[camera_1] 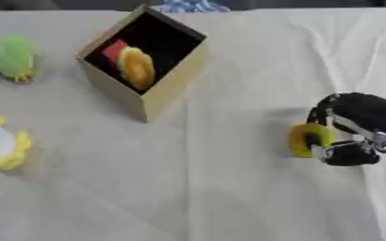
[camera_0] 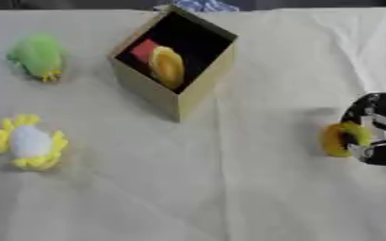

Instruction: Pick up objects on the table and place them in the box.

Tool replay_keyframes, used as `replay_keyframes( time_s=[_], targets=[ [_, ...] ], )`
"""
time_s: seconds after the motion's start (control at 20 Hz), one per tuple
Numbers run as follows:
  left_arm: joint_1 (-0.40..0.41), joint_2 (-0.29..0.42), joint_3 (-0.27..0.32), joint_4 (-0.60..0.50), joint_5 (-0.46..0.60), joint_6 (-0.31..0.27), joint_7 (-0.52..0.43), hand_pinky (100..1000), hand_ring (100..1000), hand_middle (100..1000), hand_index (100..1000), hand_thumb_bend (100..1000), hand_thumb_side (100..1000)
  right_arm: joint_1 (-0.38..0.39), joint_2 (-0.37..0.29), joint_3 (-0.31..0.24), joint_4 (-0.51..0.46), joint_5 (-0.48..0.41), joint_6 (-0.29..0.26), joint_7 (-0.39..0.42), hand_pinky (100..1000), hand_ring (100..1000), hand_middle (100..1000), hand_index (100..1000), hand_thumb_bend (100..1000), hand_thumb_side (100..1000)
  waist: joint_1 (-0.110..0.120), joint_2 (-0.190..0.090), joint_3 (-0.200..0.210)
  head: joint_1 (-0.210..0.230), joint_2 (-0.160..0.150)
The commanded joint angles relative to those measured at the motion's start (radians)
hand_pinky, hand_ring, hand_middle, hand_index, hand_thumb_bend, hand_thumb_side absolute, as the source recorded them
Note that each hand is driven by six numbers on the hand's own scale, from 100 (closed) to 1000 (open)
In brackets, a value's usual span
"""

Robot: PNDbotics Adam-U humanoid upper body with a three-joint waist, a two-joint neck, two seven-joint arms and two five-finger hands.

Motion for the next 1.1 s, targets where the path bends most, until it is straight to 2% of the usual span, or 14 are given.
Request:
replay_keyframes(
  time_s=[0.05, 0.4, 0.6, 0.75, 0.9, 0.95, 1.0, 1.1],
  targets=[
    [-0.011, 0.015, 0.001, -0.020, 0.000, -0.005, -0.001, 713, 639, 604, 753, 392, 492, -0.011, -0.021, -0.022, -0.039, -0.021, 0.010, -0.024, 841, 785, 460, 601, 100, 216, -0.002, -0.026, -0.001, -0.001, -0.004],
    [-0.008, 0.016, 0.002, -0.020, -0.004, -0.006, 0.000, 712, 638, 604, 753, 395, 490, -0.025, -0.038, -0.052, -0.150, -0.085, 0.032, -0.057, 835, 768, 467, 607, 100, 178, -0.006, -0.034, -0.009, 0.002, 0.001],
    [-0.007, 0.017, 0.001, -0.020, -0.005, -0.006, 0.000, 712, 638, 604, 753, 396, 489, -0.093, -0.053, -0.058, -0.159, -0.115, -0.002, -0.088, 832, 761, 464, 606, 100, 150, -0.010, -0.038, -0.007, 0.001, 0.005],
    [-0.007, 0.020, -0.003, -0.020, -0.004, -0.005, -0.004, 711, 638, 603, 753, 396, 489, -0.205, -0.062, -0.036, -0.159, -0.154, -0.023, -0.085, 828, 765, 466, 608, 100, 139, -0.014, -0.040, -0.001, -0.004, 0.010],
    [-0.006, 0.022, -0.008, -0.020, -0.001, -0.004, -0.009, 711, 637, 603, 752, 395, 490, -0.379, -0.039, 0.019, -0.159, -0.188, -0.015, -0.019, 825, 772, 472, 614, 100, 137, -0.019, -0.044, 0.006, -0.010, 0.015],
    [-0.006, 0.023, -0.009, -0.020, -0.001, -0.003, -0.011, 711, 637, 603, 753, 395, 490, -0.435, -0.020, 0.037, -0.158, -0.191, -0.002, 0.010, 824, 773, 474, 616, 100, 286, -0.021, -0.045, 0.010, -0.012, 0.015],
    [-0.006, 0.023, -0.011, -0.020, -0.001, -0.002, -0.013, 711, 637, 603, 752, 396, 489, -0.494, 0.005, 0.057, -0.147, -0.188, 0.015, 0.041, 824, 773, 474, 617, 100, 136, -0.022, -0.046, 0.013, -0.013, 0.016],
    [-0.005, 0.025, -0.012, -0.020, 0.001, -0.001, -0.015, 711, 637, 603, 752, 396, 489, -0.608, 0.074, 0.097, -0.087, -0.159, 0.040, 0.088, 822, 778, 477, 619, 100, 135, -0.025, -0.049, 0.022, -0.015, 0.018]
  ],
)
